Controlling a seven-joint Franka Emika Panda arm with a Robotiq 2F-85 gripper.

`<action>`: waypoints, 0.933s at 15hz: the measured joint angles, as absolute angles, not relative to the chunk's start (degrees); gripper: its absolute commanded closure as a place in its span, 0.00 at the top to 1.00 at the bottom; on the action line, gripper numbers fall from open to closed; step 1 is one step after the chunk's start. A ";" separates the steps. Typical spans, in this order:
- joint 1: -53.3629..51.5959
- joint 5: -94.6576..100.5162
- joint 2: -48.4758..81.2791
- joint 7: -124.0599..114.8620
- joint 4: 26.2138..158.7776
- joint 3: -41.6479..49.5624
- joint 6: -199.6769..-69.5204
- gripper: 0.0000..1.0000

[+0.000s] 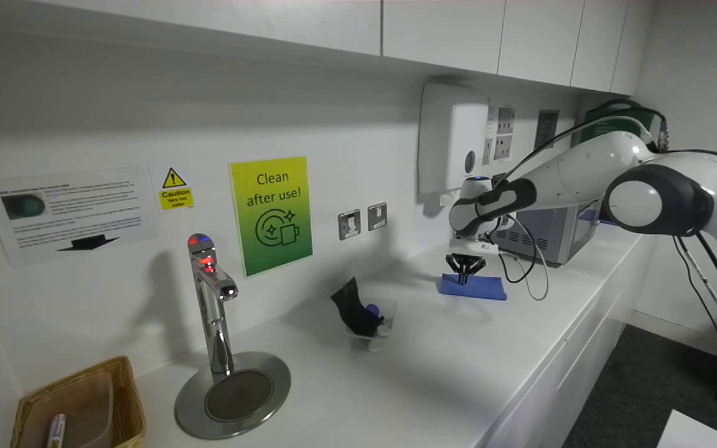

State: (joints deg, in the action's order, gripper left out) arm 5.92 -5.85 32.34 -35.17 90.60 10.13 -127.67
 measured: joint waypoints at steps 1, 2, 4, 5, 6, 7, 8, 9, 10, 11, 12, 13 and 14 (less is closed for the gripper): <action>5.91 -5.89 32.36 -35.17 90.60 10.05 -127.66 0.00; 5.93 -5.90 32.36 -35.16 90.65 10.05 -127.57 0.00; 6.03 -5.90 32.42 -35.05 91.10 10.12 -127.28 0.00; 6.05 -5.89 32.41 -35.03 91.37 10.21 -127.25 0.00; 6.06 -5.88 32.39 -35.03 91.45 10.33 -127.24 0.00; 6.06 -5.87 32.35 -35.02 91.53 10.43 -127.24 0.00; 6.06 -5.87 32.27 -34.97 91.65 10.49 -127.24 0.00; 6.07 -5.87 32.18 -34.90 91.81 10.53 -127.24 0.00; 6.07 -5.87 32.06 -34.79 92.01 10.57 -127.24 0.00; 6.07 -5.87 31.88 -34.58 92.31 10.60 -127.24 0.00; 6.07 -5.87 31.61 -34.26 92.74 10.61 -127.24 0.00; 6.07 -5.87 31.15 -33.80 93.37 10.61 -127.24 0.00; 6.06 -5.87 30.51 -33.11 94.32 10.61 -127.24 0.00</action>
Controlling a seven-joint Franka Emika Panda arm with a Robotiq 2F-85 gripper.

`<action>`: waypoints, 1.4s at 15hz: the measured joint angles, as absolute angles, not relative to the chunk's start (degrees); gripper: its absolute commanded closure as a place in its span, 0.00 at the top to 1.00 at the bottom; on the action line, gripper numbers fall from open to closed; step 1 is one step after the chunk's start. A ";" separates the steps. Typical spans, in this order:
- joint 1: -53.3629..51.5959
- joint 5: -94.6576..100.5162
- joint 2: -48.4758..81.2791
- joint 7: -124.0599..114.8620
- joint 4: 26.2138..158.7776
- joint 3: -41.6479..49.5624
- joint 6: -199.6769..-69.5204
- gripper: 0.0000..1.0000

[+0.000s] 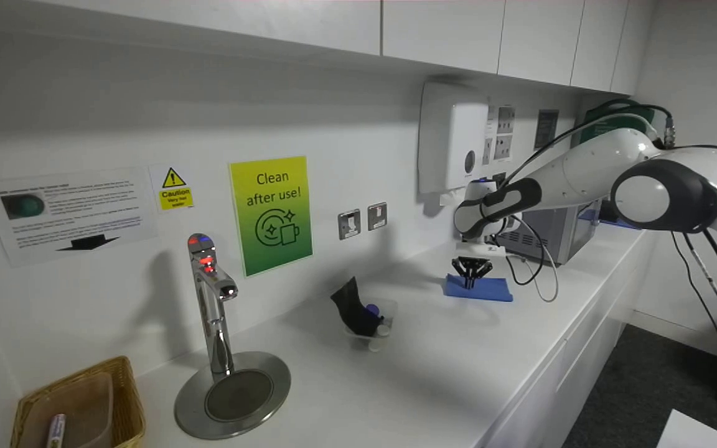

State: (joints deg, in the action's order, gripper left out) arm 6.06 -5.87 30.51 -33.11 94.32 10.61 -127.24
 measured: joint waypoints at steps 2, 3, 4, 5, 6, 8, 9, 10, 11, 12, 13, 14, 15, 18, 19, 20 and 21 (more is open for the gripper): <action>5.99 -5.79 28.84 -31.70 96.83 10.60 -127.25 0.00; 5.95 -5.71 27.75 -30.95 98.40 10.60 -127.28 0.00; 5.90 -5.62 26.63 -30.26 100.07 10.60 -127.34 0.00; 5.85 -5.48 25.44 -29.61 101.86 10.60 -127.42 0.00; 5.81 -5.24 24.14 -29.10 103.78 10.60 -127.60 0.00; 5.69 -4.49 21.63 -28.63 107.54 10.61 -128.59 0.00; 5.59 -3.80 20.45 -28.63 109.39 10.62 -129.46 0.00; 5.49 -3.00 19.36 -28.64 111.14 10.64 -130.43 0.00; 5.38 -2.31 18.30 -28.65 112.84 10.68 -131.41 0.00; 5.32 -1.62 17.25 -28.69 114.45 10.70 -132.39 0.00; 5.30 -0.94 16.25 -28.71 116.06 10.71 -133.37 0.00; 5.30 -0.31 15.25 -28.71 117.61 10.72 -134.15 0.00; 5.30 0.18 14.15 -28.71 119.20 10.72 -134.81 0.00; 5.30 1.25 10.99 -28.71 123.57 10.73 -135.44 0.00; 5.29 1.55 10.05 -28.71 124.78 10.73 -135.45 0.00; 5.28 1.85 9.21 -28.71 125.89 10.71 -135.49 0.00; 5.25 2.16 8.47 -28.71 126.80 10.67 -135.50 0.00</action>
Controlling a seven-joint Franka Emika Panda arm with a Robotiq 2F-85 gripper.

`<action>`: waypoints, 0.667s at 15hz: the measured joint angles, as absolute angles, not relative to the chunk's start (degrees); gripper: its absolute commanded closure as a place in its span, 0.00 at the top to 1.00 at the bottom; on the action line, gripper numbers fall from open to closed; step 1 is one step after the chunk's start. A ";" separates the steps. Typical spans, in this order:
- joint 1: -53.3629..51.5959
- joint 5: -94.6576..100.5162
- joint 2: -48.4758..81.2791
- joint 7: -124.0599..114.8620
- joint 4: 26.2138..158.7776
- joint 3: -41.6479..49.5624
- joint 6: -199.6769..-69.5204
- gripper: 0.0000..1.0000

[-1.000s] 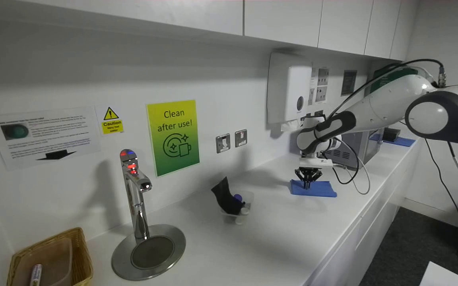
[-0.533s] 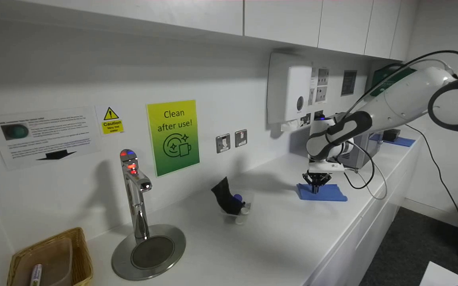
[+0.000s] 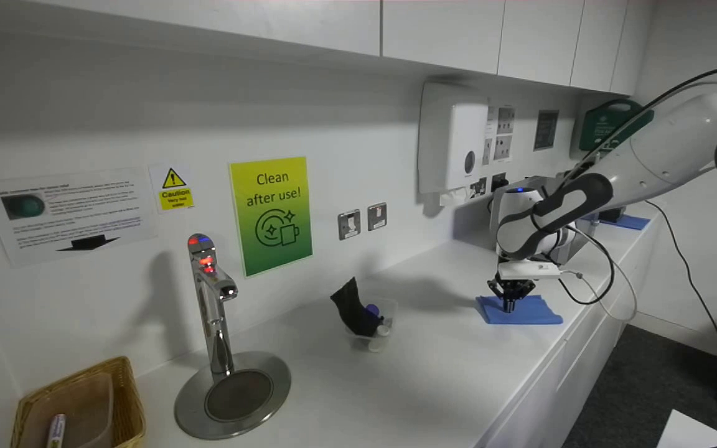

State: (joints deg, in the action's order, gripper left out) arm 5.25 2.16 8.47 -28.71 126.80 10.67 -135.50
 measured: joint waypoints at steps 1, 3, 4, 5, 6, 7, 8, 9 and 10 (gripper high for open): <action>5.22 2.43 7.86 -28.71 127.58 10.55 -135.51 0.00; 5.11 3.21 7.08 -28.71 128.56 10.14 -135.51 0.00; 5.05 3.66 6.79 -28.73 128.91 9.87 -135.51 0.00; 4.91 4.10 6.67 -28.77 129.05 9.66 -135.51 0.00; 4.65 4.39 6.65 -28.81 129.06 9.54 -135.51 0.00; 4.34 4.73 6.65 -28.89 129.06 9.42 -135.56 0.00; 4.07 5.10 6.65 -28.99 129.06 9.19 -135.68 0.00; 3.76 5.57 6.65 -29.18 129.05 8.90 -135.80 0.00; 3.47 6.10 6.65 -29.54 129.05 8.48 -135.93 0.00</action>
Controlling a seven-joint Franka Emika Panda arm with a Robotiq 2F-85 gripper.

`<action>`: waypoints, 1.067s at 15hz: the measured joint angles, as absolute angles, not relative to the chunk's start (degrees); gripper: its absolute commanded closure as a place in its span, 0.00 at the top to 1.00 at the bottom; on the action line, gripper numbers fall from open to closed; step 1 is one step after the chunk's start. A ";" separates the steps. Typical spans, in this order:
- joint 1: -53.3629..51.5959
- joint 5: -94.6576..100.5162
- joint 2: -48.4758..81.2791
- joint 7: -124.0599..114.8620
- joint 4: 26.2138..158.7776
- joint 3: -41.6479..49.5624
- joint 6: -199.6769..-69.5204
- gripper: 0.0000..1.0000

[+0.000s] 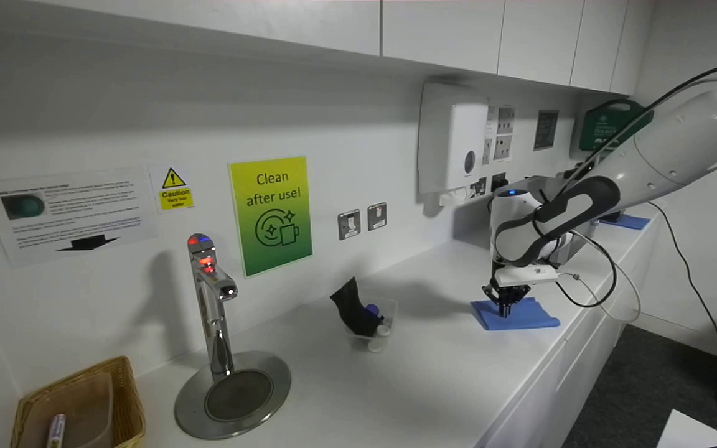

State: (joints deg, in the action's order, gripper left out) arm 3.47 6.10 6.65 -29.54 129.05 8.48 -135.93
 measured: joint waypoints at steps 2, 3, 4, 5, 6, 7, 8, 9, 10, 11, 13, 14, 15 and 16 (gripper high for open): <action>2.47 7.08 6.65 -30.39 129.01 7.72 -136.13 0.00; 1.95 7.64 6.67 -31.05 128.97 7.21 -136.21 0.00; 1.39 8.11 6.72 -31.68 128.89 6.71 -136.22 0.00; 0.85 8.34 6.79 -32.27 128.75 6.24 -136.22 0.00; 0.45 8.40 6.86 -32.84 128.59 5.73 -136.22 0.00; 0.05 8.40 6.90 -33.25 128.41 5.36 -136.22 0.00; -0.25 8.40 6.91 -33.49 128.22 5.12 -136.22 0.00; -0.46 8.40 6.93 -33.62 128.03 4.96 -136.22 0.00; -0.62 8.40 6.95 -33.65 127.82 4.90 -136.22 0.00; -0.68 8.40 6.98 -33.65 127.61 4.84 -136.22 0.00; -0.68 8.40 7.11 -33.65 127.30 4.82 -136.22 0.00; -0.68 8.40 7.21 -33.65 127.14 4.82 -136.22 0.00; -0.68 8.40 7.30 -33.65 126.97 4.82 -136.22 0.00; -0.66 8.39 7.41 -33.65 126.76 4.82 -136.22 0.00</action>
